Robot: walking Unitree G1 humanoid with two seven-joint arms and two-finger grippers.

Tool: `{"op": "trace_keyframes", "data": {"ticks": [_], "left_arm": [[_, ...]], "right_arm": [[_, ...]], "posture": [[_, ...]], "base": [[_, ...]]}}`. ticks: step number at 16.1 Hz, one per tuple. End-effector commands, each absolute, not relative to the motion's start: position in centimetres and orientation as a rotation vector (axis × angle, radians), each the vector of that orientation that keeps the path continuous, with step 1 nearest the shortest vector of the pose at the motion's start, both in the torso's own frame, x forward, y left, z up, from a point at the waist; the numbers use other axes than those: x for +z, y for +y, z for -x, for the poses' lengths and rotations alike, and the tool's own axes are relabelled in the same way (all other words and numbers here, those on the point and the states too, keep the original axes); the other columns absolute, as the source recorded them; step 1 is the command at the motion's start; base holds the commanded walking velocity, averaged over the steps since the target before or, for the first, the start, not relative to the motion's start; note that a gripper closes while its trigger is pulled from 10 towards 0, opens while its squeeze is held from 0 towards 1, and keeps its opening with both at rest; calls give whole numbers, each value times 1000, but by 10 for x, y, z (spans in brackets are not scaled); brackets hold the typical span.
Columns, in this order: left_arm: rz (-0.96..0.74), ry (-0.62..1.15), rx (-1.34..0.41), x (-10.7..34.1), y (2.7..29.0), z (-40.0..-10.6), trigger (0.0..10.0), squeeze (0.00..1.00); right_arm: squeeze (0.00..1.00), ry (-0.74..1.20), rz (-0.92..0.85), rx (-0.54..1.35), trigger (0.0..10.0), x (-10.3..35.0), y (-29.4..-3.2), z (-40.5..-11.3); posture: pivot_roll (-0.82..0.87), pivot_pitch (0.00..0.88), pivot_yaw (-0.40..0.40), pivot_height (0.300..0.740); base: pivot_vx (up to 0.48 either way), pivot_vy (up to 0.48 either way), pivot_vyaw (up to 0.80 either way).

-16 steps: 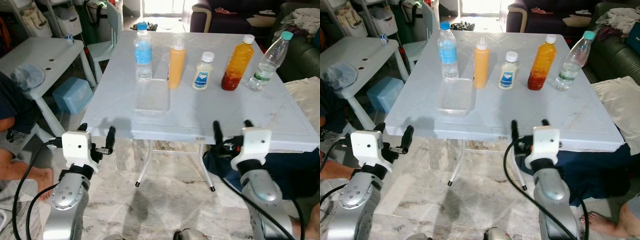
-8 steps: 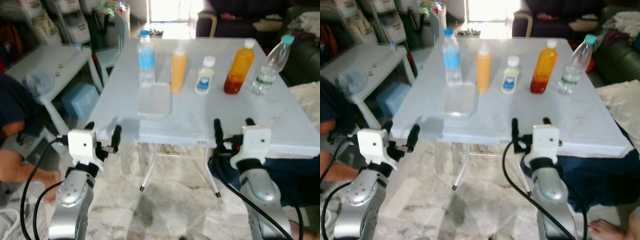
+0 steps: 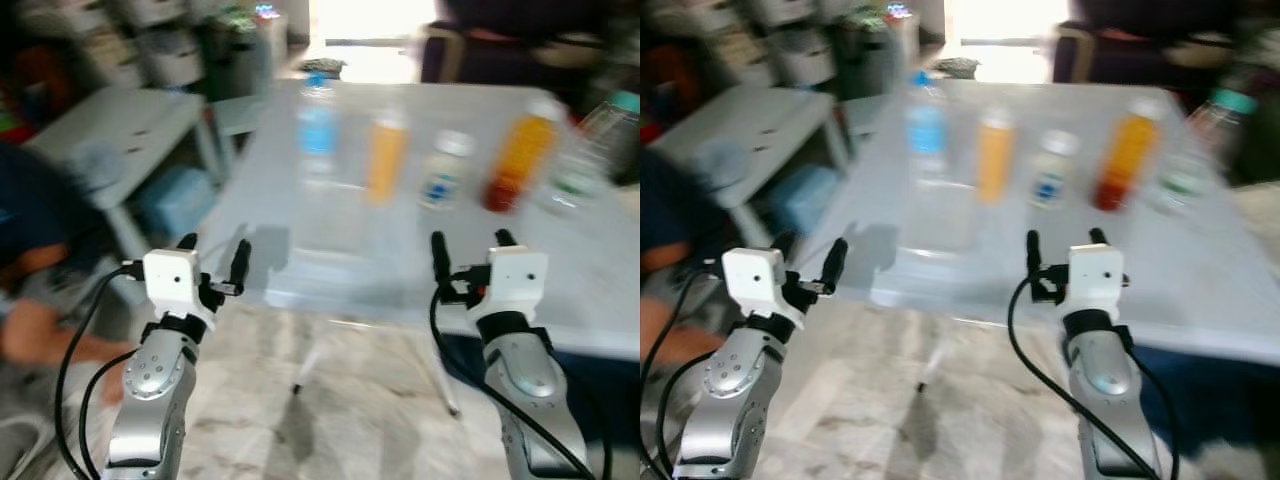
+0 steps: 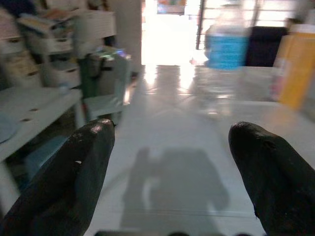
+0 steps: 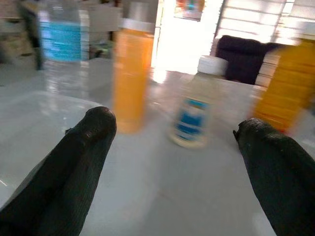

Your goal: Restocking fridge

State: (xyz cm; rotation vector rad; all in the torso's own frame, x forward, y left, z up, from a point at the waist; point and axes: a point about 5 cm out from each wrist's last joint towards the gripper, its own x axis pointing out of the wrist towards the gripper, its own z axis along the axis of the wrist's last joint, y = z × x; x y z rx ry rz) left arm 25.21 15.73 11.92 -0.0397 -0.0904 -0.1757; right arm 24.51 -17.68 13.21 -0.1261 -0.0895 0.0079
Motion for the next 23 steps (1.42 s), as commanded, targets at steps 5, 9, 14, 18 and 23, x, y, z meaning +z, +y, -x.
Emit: {"op": "trace_keyframes", "data": {"ticks": [5, 9, 14, 18, 23], "left_arm": [[33, -106, -166, 121, 162, -257, 10000, 0], [38, -115, -171, 122, 160, -258, 10000, 0], [37, -120, -189, 124, 159, -259, 10000, 0], [33, -119, -196, 125, 158, -258, 10000, 0], [29, -132, -213, 127, 154, -260, 10000, 0]], "right_arm": [[0, -95, 109, 24, 10000, 135, -172, -245], [0, -76, 80, -8, 10000, 132, -174, -244], [0, -28, 0, -83, 10000, 127, -182, -247], [0, 13, -64, -129, 10000, 123, -197, -261], [0, 69, -120, -15, 10000, 116, -183, -269]], "posture": [[-44, 0, 18, 740], [-45, 0, 21, 740], [-40, 0, 26, 740], [-29, 0, 19, 740], [-19, 0, 17, 740]], "base": [[242, 292, 0], [0, 0, 0], [0, 0, 0], [0, 0, 0], [0, 0, 0]]}}
